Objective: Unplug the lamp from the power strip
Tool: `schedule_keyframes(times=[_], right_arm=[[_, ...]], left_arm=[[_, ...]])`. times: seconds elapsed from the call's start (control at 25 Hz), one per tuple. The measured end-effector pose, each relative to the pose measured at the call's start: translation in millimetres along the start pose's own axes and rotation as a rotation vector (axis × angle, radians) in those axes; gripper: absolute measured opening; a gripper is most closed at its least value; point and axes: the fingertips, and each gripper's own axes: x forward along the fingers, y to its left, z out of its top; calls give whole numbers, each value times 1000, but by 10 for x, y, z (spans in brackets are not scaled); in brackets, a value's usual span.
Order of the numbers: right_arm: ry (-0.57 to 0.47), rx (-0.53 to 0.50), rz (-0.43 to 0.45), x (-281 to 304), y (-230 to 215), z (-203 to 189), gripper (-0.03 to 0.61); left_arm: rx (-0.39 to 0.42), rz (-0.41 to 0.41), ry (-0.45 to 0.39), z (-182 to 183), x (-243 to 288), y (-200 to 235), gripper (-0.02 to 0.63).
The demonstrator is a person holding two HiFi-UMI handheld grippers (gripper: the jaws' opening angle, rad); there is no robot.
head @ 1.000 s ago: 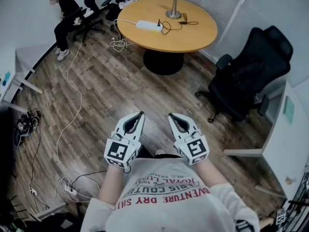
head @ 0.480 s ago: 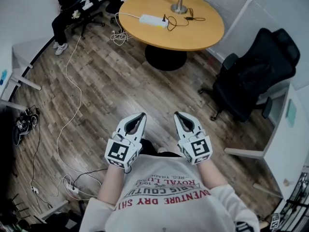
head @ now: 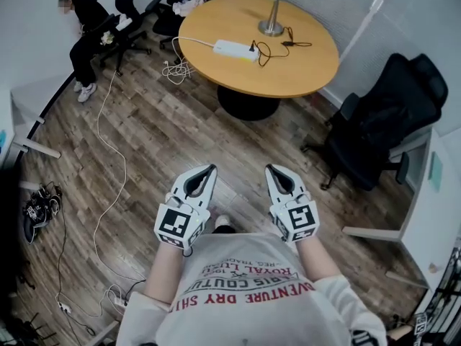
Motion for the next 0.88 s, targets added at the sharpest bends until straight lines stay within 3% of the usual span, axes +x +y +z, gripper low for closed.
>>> schedule_keyframes(times=[0.48, 0.88], right_arm=[[5, 6, 36, 962, 100, 267, 31], [-2, 14, 109, 1902, -545, 368, 31]], left_arm=[[-56, 49, -5, -29, 107, 1013, 29], [-49, 131, 4, 58, 901, 1648, 29]])
